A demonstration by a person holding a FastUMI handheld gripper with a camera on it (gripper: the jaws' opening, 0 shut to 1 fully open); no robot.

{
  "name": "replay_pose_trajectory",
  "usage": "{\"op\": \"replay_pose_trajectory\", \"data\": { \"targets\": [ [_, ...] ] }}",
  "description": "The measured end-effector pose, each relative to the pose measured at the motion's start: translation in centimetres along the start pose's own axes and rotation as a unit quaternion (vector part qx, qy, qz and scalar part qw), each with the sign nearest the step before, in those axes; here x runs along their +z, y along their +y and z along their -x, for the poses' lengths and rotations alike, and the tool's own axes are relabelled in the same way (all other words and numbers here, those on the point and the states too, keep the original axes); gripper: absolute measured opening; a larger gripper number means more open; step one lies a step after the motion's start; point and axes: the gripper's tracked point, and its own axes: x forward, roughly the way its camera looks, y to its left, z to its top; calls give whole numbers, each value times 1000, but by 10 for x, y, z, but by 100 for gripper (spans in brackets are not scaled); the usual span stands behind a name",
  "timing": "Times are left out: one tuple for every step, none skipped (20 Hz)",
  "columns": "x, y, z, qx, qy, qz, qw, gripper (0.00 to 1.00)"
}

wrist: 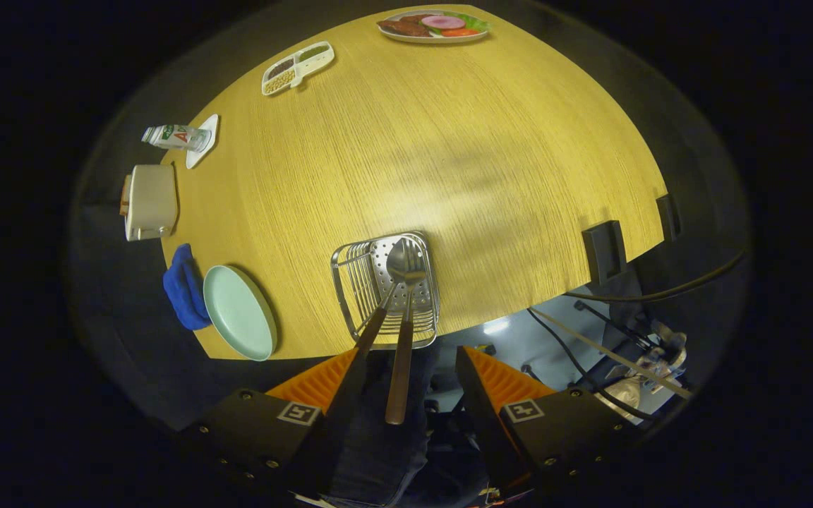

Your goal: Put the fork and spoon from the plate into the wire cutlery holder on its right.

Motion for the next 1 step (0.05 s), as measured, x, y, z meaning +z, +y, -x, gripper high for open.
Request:
{"op": "replay_pose_trajectory", "data": {
  "targets": [
    [3, 0, 2, 5, -15, -5, 1000, 85]
  ]
}}
